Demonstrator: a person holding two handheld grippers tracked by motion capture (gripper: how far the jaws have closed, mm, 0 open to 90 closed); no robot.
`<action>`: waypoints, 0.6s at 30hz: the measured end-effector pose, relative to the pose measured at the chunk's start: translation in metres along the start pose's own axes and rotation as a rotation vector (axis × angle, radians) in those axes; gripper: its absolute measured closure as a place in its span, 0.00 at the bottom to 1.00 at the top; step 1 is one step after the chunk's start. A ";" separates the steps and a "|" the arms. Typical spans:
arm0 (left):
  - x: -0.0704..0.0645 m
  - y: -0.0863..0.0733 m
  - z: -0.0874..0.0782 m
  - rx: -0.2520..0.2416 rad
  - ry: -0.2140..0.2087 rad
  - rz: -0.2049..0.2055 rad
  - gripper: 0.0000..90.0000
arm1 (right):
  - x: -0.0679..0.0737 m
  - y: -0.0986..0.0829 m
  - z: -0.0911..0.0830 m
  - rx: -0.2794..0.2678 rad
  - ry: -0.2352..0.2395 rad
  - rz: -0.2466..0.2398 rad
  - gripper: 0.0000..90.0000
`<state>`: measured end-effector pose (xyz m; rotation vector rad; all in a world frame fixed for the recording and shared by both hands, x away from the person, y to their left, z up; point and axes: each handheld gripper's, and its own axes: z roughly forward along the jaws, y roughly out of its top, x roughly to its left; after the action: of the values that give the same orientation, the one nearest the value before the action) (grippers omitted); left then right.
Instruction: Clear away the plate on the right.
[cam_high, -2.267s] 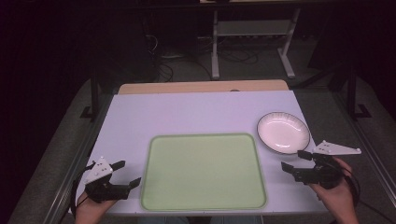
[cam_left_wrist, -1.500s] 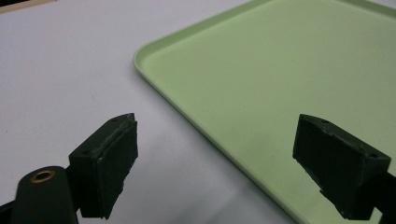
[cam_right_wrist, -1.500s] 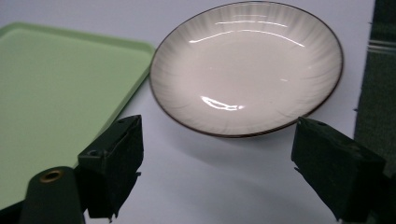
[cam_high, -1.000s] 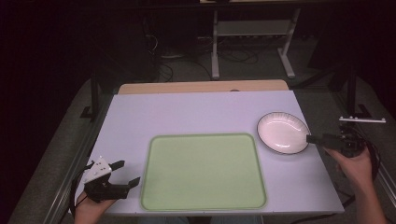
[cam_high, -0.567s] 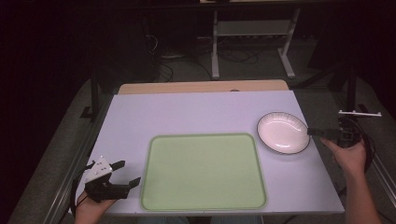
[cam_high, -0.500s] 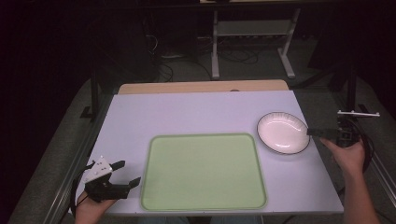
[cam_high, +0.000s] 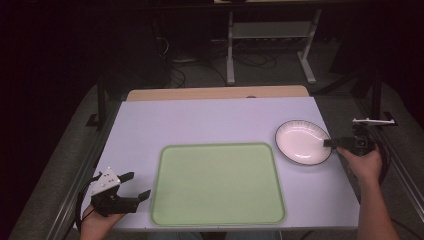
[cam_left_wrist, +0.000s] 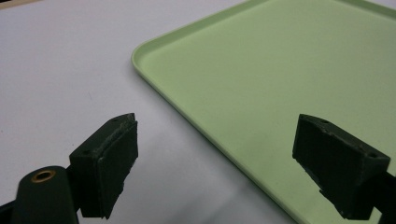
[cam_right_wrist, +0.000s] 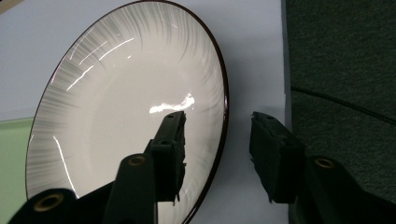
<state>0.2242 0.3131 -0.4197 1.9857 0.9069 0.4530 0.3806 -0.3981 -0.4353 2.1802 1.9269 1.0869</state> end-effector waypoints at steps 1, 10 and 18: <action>0.000 0.000 0.000 0.000 0.000 0.001 0.16 | 0.000 0.000 0.001 0.004 0.006 0.008 0.65; 0.000 0.000 0.000 0.000 -0.002 0.000 0.16 | -0.002 0.001 0.007 0.023 0.044 0.068 0.74; 0.000 0.000 0.000 0.000 -0.003 0.000 0.16 | -0.006 -0.001 0.009 0.023 0.075 0.111 0.82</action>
<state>0.2243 0.3133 -0.4196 1.9864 0.9046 0.4498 0.3844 -0.3995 -0.4460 2.3157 1.8758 1.1854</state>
